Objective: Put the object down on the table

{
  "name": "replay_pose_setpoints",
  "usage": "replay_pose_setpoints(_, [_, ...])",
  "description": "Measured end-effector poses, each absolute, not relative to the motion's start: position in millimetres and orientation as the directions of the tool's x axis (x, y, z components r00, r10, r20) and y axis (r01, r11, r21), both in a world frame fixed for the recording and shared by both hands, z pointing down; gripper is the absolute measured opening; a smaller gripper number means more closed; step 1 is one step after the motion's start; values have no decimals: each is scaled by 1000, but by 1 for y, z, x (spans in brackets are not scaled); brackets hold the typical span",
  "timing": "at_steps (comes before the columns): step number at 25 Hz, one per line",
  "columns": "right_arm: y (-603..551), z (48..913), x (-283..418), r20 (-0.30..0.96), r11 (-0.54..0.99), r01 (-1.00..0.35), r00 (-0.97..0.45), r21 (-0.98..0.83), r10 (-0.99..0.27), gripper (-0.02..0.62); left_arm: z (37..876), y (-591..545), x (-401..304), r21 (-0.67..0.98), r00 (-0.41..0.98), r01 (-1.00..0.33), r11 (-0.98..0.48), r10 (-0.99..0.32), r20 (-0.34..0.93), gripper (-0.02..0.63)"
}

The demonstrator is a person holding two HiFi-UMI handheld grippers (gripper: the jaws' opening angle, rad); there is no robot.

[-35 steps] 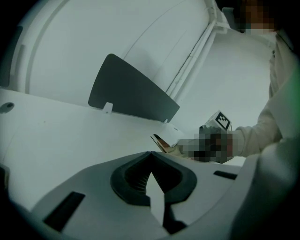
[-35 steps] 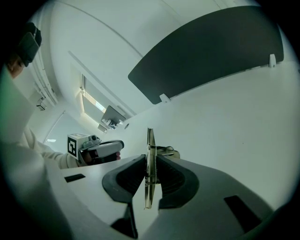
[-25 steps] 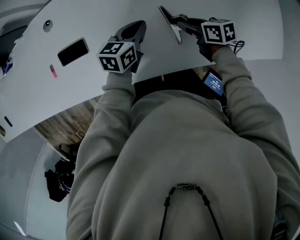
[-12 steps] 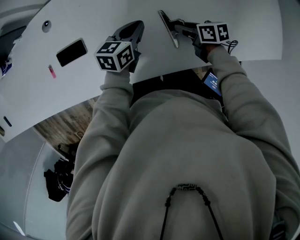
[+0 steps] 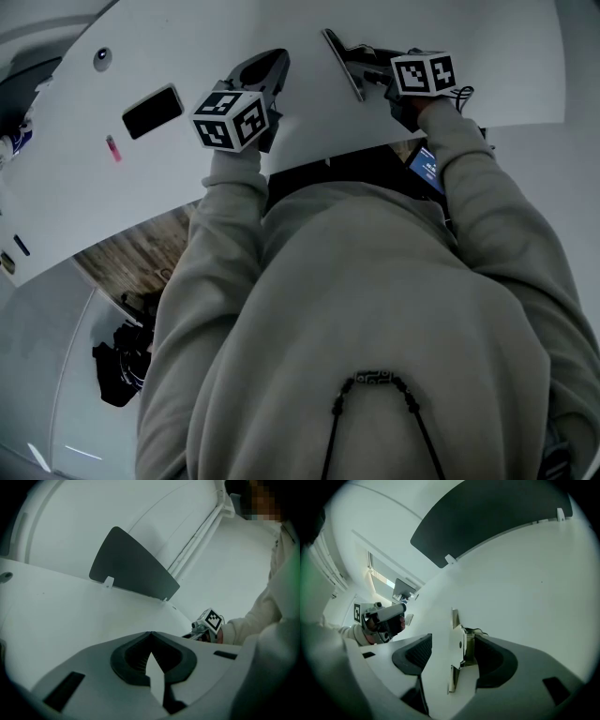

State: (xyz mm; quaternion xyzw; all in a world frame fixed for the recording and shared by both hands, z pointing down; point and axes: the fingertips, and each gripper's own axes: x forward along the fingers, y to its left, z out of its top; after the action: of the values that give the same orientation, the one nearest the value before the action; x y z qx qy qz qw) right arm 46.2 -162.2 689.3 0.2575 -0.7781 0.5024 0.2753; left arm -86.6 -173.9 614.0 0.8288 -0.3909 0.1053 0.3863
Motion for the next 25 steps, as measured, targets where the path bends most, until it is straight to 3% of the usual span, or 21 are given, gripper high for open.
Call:
replay_pose_setpoints(7, [-170,681,58,653,299,-669,-739,-681,-167,252,615,-177,-93,551,665,-737,-391,-567,487,3])
replay_pose_setpoints(19, [-189,665,70,696,342,-715,-689,-610,-202,247,599,-185,-105,527,655,-747,-404,-578,486,3])
replay_pose_setpoints(20, [-190,663,72,708,362,-723,-677,-589,-201,193,596,-186,-106,525,654,-748,-406,-581,484,3])
replay_pose_setpoints(21, [-191,661,73,716,379,-728,-668,-572,-202,77,593,-187,-106,522,653,-750,-407,-585,482,3])
replay_pose_setpoints(22, [-192,658,73,717,392,-727,-666,-564,-203,32,590,-187,-106,520,651,-751,-407,-589,479,3])
replay_pose_setpoints(25, [-194,643,66,703,461,-696,-684,-550,-195,20,581,-187,-107,512,647,-754,-412,-598,473,3])
